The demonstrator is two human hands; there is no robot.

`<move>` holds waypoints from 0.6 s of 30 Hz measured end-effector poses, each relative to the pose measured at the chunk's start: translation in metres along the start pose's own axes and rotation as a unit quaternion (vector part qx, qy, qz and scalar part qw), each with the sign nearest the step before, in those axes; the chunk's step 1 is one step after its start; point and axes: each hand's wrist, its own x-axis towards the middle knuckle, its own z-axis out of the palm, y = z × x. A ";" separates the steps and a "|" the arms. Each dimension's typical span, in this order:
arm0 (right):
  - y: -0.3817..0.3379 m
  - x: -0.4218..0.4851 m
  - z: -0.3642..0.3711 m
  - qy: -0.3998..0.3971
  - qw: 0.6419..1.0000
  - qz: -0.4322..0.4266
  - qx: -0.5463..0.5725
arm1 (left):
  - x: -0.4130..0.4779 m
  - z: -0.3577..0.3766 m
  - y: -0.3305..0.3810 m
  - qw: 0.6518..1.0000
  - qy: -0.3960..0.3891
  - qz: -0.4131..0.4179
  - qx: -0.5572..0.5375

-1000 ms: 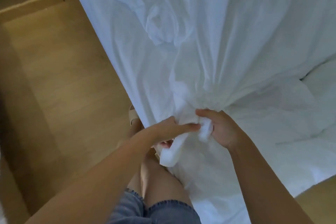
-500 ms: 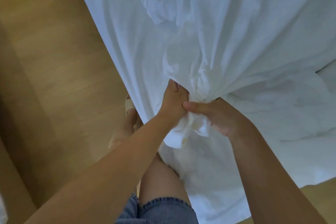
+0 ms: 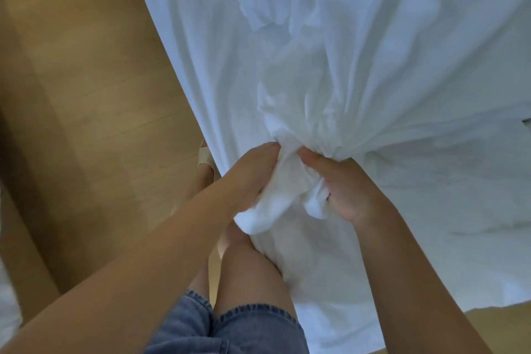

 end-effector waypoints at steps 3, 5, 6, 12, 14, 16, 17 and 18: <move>-0.007 -0.003 -0.001 -0.051 0.999 0.018 0.001 | -0.006 0.002 -0.003 0.998 -0.050 -0.032 -0.029; -0.012 -0.006 -0.002 -0.102 0.994 0.041 -0.008 | -0.009 0.003 -0.002 0.997 -0.061 -0.038 0.027; -0.014 -0.006 -0.004 -0.117 0.992 0.049 -0.020 | -0.010 0.006 -0.001 0.996 -0.057 -0.029 0.061; -0.010 0.004 -0.008 -0.003 0.997 0.035 -0.075 | -0.001 0.012 0.017 0.981 0.184 0.047 -0.050; -0.013 0.005 -0.007 -0.038 0.997 0.018 -0.070 | 0.005 0.011 0.020 0.972 0.210 0.026 -0.105; -0.021 0.006 -0.007 -0.103 0.989 0.027 -0.100 | 0.006 0.014 0.021 0.971 0.198 0.005 -0.133; -0.022 0.007 -0.009 -0.114 0.986 0.032 -0.121 | 0.007 0.017 0.022 0.971 0.192 -0.004 -0.144; -0.023 0.007 -0.009 -0.116 0.984 0.029 -0.129 | 0.007 0.019 0.024 0.969 0.187 -0.016 -0.158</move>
